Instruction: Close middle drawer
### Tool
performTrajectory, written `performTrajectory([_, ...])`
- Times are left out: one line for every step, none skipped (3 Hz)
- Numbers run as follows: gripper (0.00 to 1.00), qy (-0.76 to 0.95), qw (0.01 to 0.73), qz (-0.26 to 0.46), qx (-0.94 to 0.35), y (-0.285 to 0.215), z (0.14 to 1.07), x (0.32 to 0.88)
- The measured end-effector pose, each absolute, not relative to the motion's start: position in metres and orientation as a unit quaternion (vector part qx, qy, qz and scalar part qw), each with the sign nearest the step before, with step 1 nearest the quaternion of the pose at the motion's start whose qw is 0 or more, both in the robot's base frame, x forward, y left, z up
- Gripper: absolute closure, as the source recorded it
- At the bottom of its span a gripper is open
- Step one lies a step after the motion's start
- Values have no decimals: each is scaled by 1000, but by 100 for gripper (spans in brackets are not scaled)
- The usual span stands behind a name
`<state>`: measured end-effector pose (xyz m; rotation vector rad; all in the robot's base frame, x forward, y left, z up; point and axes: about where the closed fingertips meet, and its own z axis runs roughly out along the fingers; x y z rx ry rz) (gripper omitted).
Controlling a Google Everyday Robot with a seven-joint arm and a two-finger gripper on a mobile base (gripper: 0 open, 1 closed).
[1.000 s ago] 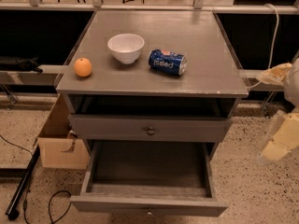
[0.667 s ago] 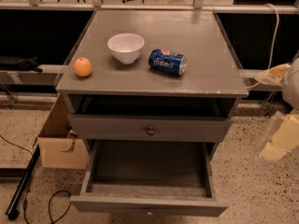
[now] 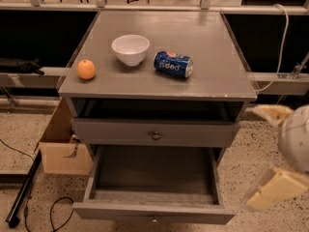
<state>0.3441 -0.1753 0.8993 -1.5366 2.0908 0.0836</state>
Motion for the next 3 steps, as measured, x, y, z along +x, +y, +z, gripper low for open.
performTrajectory([0,790,274,49,-547,-171,857,334])
performTrajectory([0,809,300,68,-502,-166,817,350])
performTrajectory([0,809,300,71,-500,-161,813,351])
